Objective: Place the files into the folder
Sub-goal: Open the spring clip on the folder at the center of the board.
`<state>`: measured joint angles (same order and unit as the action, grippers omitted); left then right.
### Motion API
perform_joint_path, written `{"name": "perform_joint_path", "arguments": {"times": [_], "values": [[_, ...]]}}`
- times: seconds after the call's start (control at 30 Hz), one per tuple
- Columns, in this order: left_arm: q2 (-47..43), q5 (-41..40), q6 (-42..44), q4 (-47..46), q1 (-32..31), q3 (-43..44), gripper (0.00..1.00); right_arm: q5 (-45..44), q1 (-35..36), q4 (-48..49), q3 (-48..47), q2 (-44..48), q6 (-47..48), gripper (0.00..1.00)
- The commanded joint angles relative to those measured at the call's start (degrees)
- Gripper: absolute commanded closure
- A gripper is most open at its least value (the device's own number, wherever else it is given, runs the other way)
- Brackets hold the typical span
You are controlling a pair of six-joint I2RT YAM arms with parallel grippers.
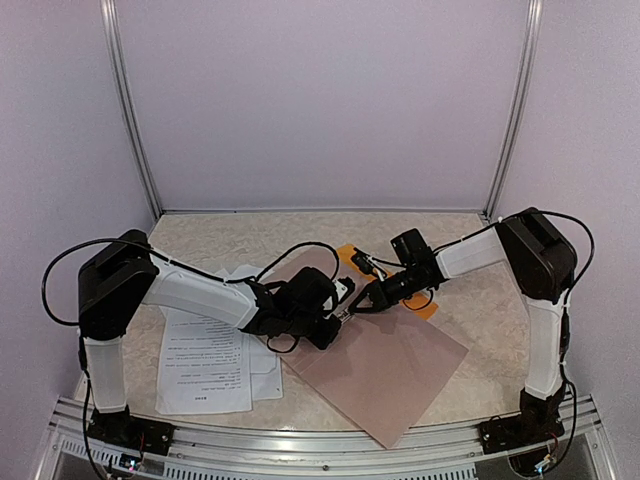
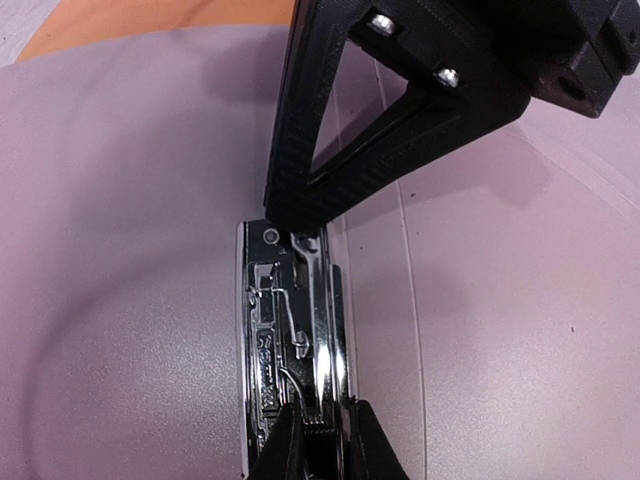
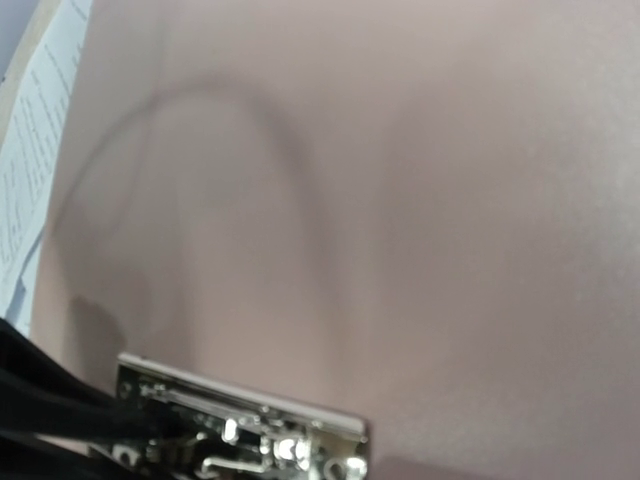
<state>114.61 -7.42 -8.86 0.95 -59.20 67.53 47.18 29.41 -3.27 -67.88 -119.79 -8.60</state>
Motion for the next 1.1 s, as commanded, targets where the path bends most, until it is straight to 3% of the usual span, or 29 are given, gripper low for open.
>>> {"name": "perform_joint_path", "arguments": {"times": [0.0, 0.33, 1.07], "values": [[2.1, 7.0, 2.1, 7.1, -1.0, -2.6, 0.89, -20.4, 0.1, -4.2, 2.7, -5.8, 3.2, 1.0], [2.1, 5.4, 1.1, 8.4, -1.0, -2.1, 0.89, -8.8, 0.1, 3.1, 6.9, -2.8, -0.6, 1.0], [1.6, 9.5, 3.9, 7.0, -1.6, -3.5, 0.9, -12.3, 0.2, 1.7, 2.6, -6.0, 2.0, 1.0]]}}
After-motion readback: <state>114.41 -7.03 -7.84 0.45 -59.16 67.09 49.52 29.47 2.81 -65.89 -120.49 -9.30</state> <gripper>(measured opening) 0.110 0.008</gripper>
